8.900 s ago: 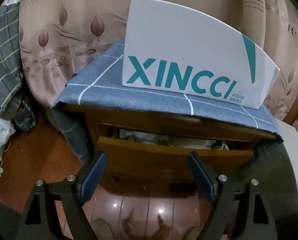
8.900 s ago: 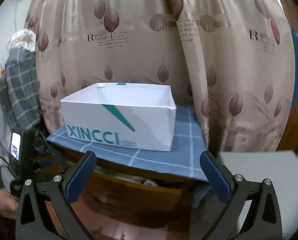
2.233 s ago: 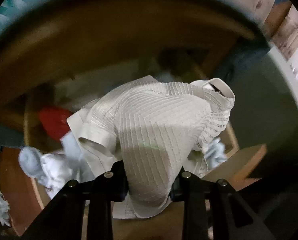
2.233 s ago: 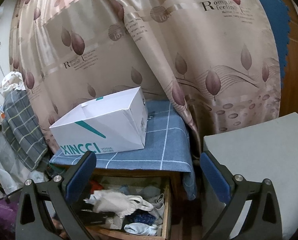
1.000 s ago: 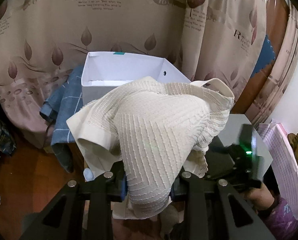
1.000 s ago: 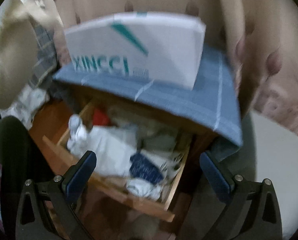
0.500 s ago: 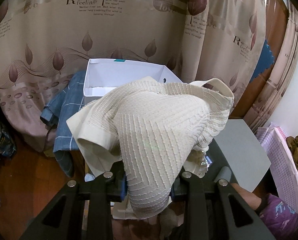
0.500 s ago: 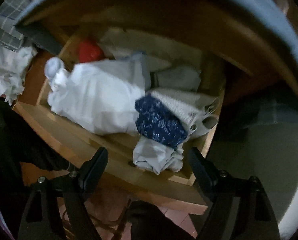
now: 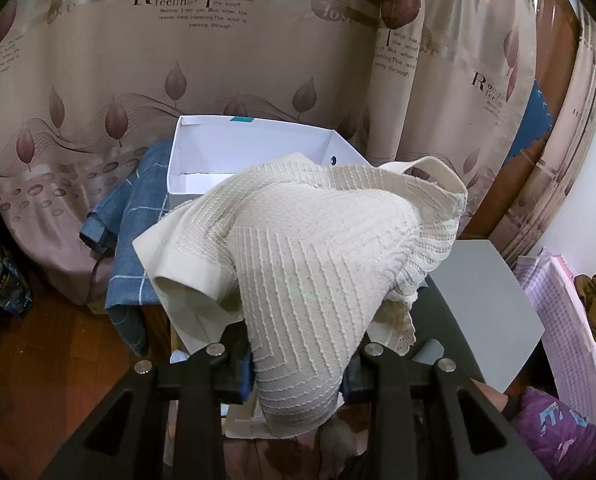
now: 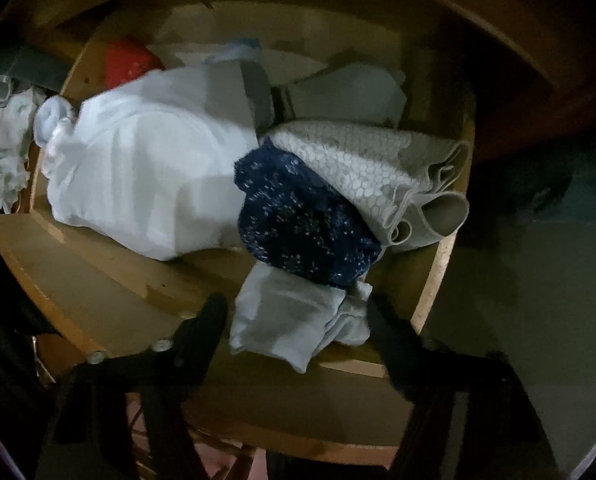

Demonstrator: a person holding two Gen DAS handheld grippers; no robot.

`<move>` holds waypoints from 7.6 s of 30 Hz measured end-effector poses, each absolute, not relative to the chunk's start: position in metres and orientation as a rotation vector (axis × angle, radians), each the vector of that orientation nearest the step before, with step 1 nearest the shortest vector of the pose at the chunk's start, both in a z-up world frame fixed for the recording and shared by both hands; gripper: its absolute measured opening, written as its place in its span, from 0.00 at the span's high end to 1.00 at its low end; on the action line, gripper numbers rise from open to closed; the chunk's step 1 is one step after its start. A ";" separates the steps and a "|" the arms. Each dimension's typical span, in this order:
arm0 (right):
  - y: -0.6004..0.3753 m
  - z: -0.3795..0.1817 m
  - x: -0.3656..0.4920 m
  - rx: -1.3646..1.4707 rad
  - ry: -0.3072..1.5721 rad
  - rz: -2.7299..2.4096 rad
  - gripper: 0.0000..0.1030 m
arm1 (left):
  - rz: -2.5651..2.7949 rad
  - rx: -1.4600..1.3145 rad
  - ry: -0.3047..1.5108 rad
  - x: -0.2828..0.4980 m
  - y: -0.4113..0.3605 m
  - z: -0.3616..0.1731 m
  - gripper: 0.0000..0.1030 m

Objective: Take underwear out of drawer
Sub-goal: 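Lift the cream bra with the left gripper up toward the shoe box, then lower the cream bra into the white box and open the left gripper, then reach the right gripper into the drawer and grasp the white underwear, then carry the white underwear into the box and open the right gripper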

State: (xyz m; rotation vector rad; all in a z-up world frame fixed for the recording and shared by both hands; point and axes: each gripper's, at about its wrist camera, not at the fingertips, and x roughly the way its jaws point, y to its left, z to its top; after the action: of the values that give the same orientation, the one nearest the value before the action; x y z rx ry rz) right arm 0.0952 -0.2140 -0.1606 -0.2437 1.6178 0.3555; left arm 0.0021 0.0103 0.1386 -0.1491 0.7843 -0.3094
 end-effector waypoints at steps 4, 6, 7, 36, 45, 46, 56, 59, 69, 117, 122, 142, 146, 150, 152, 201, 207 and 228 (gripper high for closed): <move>-0.220 -0.165 0.101 -0.186 1.639 0.370 0.60 | -0.305 -0.148 0.780 0.004 0.009 0.138 0.70; -0.223 -0.166 0.103 -0.166 1.649 0.383 0.63 | -0.303 -0.147 0.775 0.005 0.009 0.139 0.70; -0.223 -0.166 0.103 -0.162 1.648 0.389 0.64 | -0.302 -0.142 0.772 0.005 0.009 0.139 0.70; -0.258 -0.048 0.084 0.257 1.219 0.592 0.72 | -0.316 -0.165 0.757 0.061 -0.004 0.180 0.68; -0.266 -0.042 0.083 0.307 1.152 0.599 0.72 | -0.281 -0.098 0.744 0.120 -0.022 0.195 0.68; -0.267 -0.042 0.083 0.313 1.148 0.599 0.72 | -0.281 -0.090 0.753 0.129 -0.024 0.195 0.68; -0.266 -0.041 0.082 0.315 1.136 0.633 0.72 | -0.160 0.000 0.833 0.215 -0.030 0.165 0.68; -0.265 -0.043 0.083 0.316 1.141 0.640 0.72 | -0.128 0.019 0.887 0.239 -0.025 0.152 0.67; -0.261 -0.043 0.082 0.308 1.146 0.653 0.72 | -0.057 0.062 0.971 0.269 -0.020 0.125 0.49; -0.273 0.087 0.040 0.263 0.921 0.706 0.70 | -0.081 -0.130 0.858 0.024 0.089 0.033 0.33; -0.266 0.166 0.058 0.216 0.794 0.697 0.69 | -0.073 -0.198 0.765 0.016 0.099 0.040 0.23; -0.215 0.163 0.206 0.172 0.808 0.542 0.71 | -0.091 -0.107 0.714 0.011 0.085 0.040 0.23; -0.216 0.145 0.129 0.054 0.810 0.678 0.56 | -0.110 -0.161 0.729 0.012 0.094 0.038 0.23; -0.207 0.075 0.071 -0.110 1.005 0.679 0.54 | -0.133 -0.215 0.736 0.016 0.095 0.037 0.23; -0.208 0.026 0.064 -0.161 1.133 0.622 0.54 | -0.133 -0.201 0.736 0.015 0.090 0.037 0.23; -0.204 0.224 0.144 0.124 0.815 0.702 0.87 | -0.150 -0.056 0.783 0.017 0.065 0.028 0.23; -0.183 0.172 0.226 0.055 0.893 0.547 0.87 | -0.158 -0.096 0.794 0.019 0.070 0.027 0.23; -0.254 0.119 0.041 0.097 0.436 0.382 0.04 | -0.134 0.012 0.804 0.022 0.050 0.023 0.23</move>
State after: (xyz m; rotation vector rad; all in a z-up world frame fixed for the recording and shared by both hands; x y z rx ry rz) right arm 0.0412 -0.2538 0.1195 0.0974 0.4361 0.3824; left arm 0.0220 0.0503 0.0231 0.0117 0.8040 -0.1340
